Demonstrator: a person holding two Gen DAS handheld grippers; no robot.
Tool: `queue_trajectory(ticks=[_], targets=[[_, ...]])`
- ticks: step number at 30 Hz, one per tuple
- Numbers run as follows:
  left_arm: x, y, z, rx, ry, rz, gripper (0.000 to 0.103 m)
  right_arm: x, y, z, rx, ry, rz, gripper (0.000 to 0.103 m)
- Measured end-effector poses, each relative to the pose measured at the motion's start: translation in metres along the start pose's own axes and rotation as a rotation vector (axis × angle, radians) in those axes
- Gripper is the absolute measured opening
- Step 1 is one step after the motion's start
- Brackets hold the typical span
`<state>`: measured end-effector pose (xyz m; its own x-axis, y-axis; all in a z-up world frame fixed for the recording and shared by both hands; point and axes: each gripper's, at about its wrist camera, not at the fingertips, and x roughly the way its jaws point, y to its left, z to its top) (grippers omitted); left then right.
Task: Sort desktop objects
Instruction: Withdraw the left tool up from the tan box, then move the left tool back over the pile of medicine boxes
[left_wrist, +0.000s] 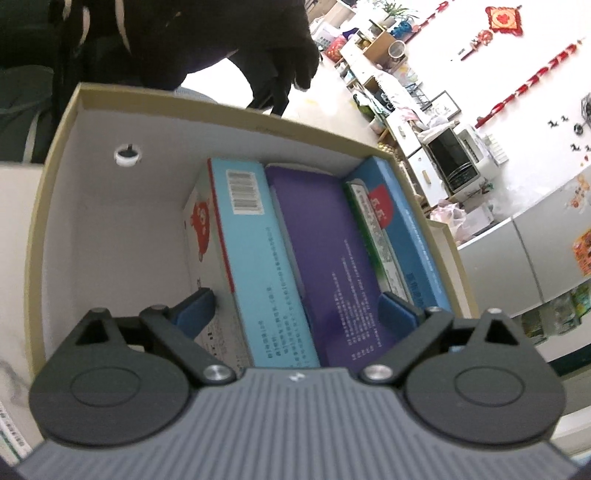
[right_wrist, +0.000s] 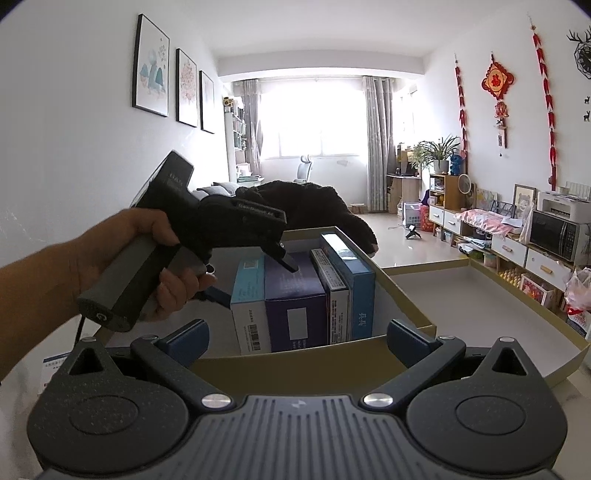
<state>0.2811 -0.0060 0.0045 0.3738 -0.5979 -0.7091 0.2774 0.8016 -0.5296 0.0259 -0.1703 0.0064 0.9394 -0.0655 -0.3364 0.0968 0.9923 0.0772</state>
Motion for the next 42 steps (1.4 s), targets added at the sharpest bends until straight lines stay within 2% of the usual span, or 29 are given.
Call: queue_trajectory(ticks=[7, 10, 19, 26, 35, 42], targets=[[-0.024, -0.014, -0.003, 0.049, -0.033, 0.073, 0.097, 0.001, -0.001, 0.002, 0.003, 0.013, 0.000, 0.103], [-0.041, -0.017, -0.007, 0.061, -0.052, 0.043, 0.097, -0.002, -0.001, 0.004, 0.006, 0.012, -0.006, 0.103], [-0.092, -0.036, -0.030, 0.153, -0.146, 0.067, 0.098, -0.017, 0.009, 0.010, -0.008, -0.007, 0.016, 0.103], [-0.127, -0.035, -0.056, 0.182, -0.205, 0.128, 0.098, -0.033, 0.025, 0.015, -0.032, -0.029, 0.073, 0.103], [-0.183, -0.010, -0.096, 0.134, -0.330, 0.145, 0.100, -0.052, 0.045, 0.019, -0.063, -0.044, 0.126, 0.103], [-0.211, 0.006, -0.127, 0.104, -0.412, 0.170, 0.102, -0.057, 0.055, 0.019, -0.064, -0.033, 0.174, 0.103]])
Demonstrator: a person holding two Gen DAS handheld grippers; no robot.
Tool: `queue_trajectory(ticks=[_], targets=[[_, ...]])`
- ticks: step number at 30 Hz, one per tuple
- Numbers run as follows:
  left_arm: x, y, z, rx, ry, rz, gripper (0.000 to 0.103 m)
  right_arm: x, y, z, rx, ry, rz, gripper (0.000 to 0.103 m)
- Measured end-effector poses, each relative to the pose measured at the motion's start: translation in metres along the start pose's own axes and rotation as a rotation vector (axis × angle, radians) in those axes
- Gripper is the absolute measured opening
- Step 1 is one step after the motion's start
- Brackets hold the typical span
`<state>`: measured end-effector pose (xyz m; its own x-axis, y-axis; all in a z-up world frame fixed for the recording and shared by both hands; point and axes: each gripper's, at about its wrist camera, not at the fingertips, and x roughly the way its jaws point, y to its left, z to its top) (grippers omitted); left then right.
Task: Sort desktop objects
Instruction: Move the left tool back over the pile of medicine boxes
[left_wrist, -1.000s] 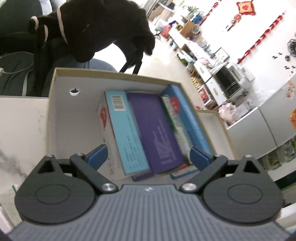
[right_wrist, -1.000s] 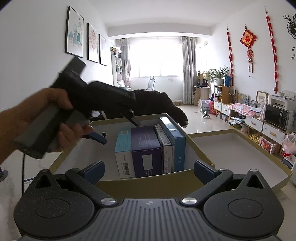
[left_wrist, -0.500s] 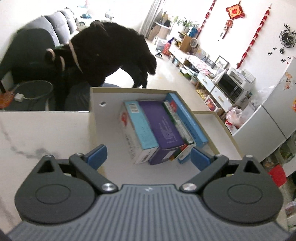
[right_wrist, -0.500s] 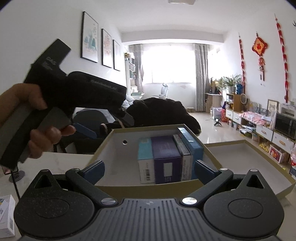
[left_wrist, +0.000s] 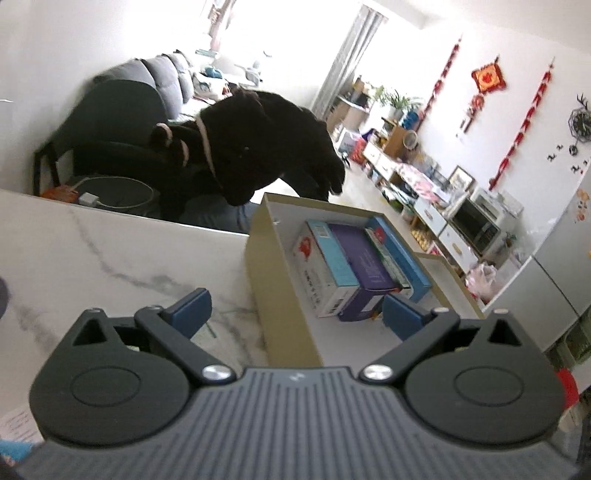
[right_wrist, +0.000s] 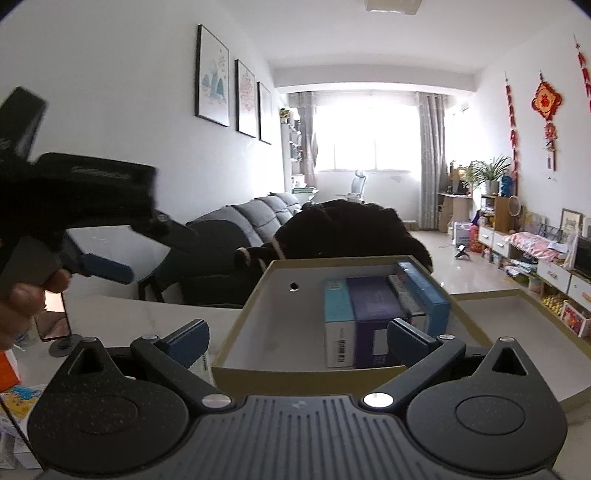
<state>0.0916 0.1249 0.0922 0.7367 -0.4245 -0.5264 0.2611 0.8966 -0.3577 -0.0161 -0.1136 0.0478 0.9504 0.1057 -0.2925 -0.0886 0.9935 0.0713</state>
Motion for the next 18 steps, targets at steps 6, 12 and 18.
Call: queue_trajectory(ticks=[6, 12, 18], targets=[[-0.020, 0.015, -0.018, -0.010, -0.052, 0.051, 0.102, 0.001, 0.012, -0.001, -0.012, 0.015, 0.032, 0.103], [-0.039, 0.038, -0.038, -0.060, -0.107, 0.128, 0.103, 0.003, 0.025, -0.002, -0.036, 0.026, 0.055, 0.103], [-0.061, 0.061, -0.055, -0.113, -0.134, 0.192, 0.103, 0.008, 0.043, -0.005, -0.064, 0.049, 0.108, 0.103]])
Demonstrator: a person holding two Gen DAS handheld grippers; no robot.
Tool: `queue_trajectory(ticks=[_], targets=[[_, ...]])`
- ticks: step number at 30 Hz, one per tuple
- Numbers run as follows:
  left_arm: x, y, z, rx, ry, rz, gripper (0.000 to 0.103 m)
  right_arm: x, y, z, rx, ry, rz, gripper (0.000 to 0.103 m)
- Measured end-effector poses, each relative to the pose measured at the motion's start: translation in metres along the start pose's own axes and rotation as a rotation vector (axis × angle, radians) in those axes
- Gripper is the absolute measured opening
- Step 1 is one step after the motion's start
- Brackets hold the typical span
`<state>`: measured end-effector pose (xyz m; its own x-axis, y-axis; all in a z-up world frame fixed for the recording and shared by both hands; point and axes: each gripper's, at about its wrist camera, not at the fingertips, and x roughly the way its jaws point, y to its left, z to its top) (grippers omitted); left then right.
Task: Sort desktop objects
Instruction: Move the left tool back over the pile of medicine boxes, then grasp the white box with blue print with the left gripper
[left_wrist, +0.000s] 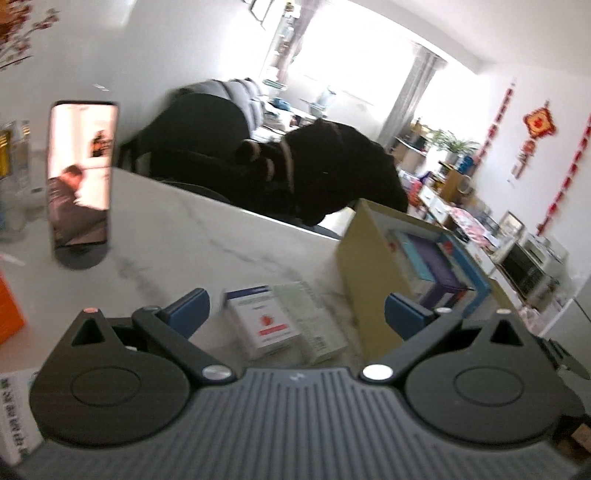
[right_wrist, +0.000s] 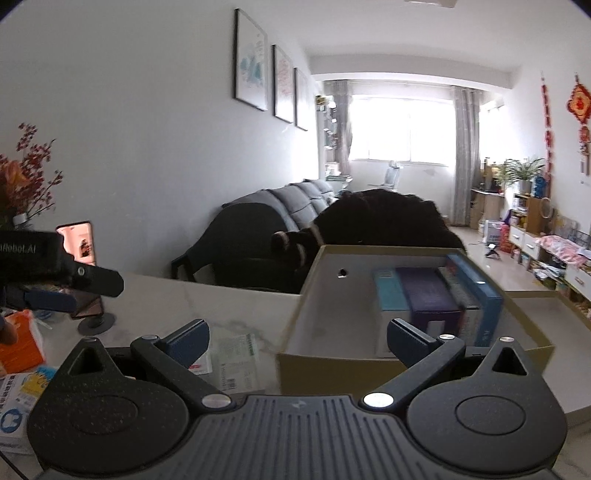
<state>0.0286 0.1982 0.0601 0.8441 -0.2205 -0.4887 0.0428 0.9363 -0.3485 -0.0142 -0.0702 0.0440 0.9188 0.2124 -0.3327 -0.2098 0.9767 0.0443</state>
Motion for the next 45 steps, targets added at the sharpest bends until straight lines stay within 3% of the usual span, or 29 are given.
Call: queue_trajectory(ticks=[11, 18, 24, 32, 41, 45], targets=[[-0.041, 0.055, -0.020, -0.086, -0.017, 0.134, 0.103, 0.003, 0.044, -0.010, -0.116, 0.111, 0.204, 0.103], [-0.054, 0.089, -0.028, -0.160, 0.014, 0.233, 0.103, 0.014, 0.059, -0.013, -0.066, 0.199, 0.300, 0.102], [-0.061, 0.114, -0.039, -0.207, 0.036, 0.213, 0.103, 0.027, 0.087, -0.025, -0.024, 0.291, 0.444, 0.099], [-0.079, 0.134, -0.037, -0.252, 0.003, 0.229, 0.103, 0.038, 0.144, -0.045, -0.113, 0.376, 0.548, 0.091], [-0.084, 0.152, -0.045, -0.271, 0.024, 0.244, 0.103, 0.051, 0.179, -0.063, -0.195, 0.441, 0.551, 0.080], [-0.081, 0.157, -0.048, -0.277, 0.038, 0.243, 0.103, 0.059, 0.181, -0.067, -0.174, 0.464, 0.565, 0.074]])
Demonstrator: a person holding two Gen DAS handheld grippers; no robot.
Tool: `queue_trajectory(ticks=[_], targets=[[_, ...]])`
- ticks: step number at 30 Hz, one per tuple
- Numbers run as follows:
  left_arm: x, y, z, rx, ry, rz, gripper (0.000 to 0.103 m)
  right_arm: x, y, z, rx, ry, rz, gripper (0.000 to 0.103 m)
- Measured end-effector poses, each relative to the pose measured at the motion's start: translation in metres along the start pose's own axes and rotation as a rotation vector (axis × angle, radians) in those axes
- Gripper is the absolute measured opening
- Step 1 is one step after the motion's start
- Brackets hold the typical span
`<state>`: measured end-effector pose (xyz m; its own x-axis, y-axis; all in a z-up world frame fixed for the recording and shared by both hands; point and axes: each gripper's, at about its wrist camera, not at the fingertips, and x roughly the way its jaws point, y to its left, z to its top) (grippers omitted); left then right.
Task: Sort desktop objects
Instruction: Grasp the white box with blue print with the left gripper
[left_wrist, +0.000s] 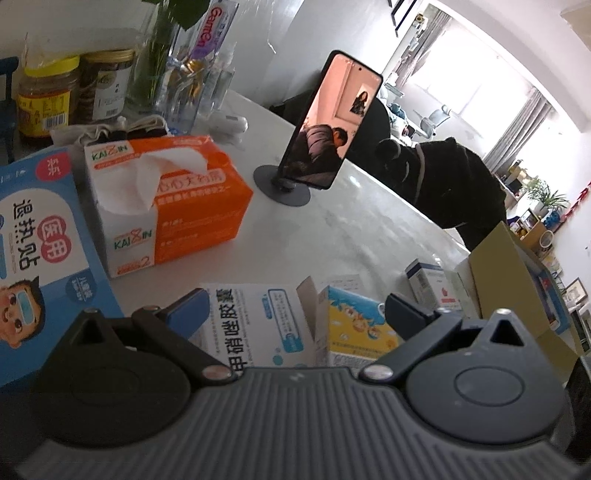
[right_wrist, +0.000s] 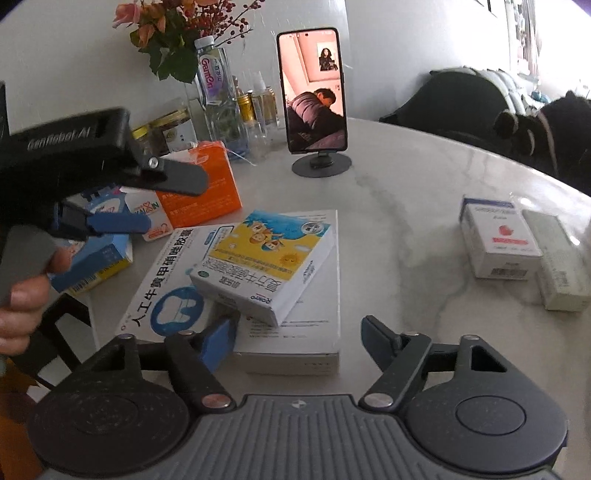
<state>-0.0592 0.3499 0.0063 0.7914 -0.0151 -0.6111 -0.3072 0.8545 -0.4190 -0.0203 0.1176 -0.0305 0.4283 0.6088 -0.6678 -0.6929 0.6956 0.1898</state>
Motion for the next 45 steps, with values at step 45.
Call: queue_trajectory(ticks=[45], targets=[[0.040, -0.062, -0.030, 0.330, 0.048, 0.311, 0.084, -0.042, -0.066, 0.002, 0.214, -0.128, -0.116, 0.078]])
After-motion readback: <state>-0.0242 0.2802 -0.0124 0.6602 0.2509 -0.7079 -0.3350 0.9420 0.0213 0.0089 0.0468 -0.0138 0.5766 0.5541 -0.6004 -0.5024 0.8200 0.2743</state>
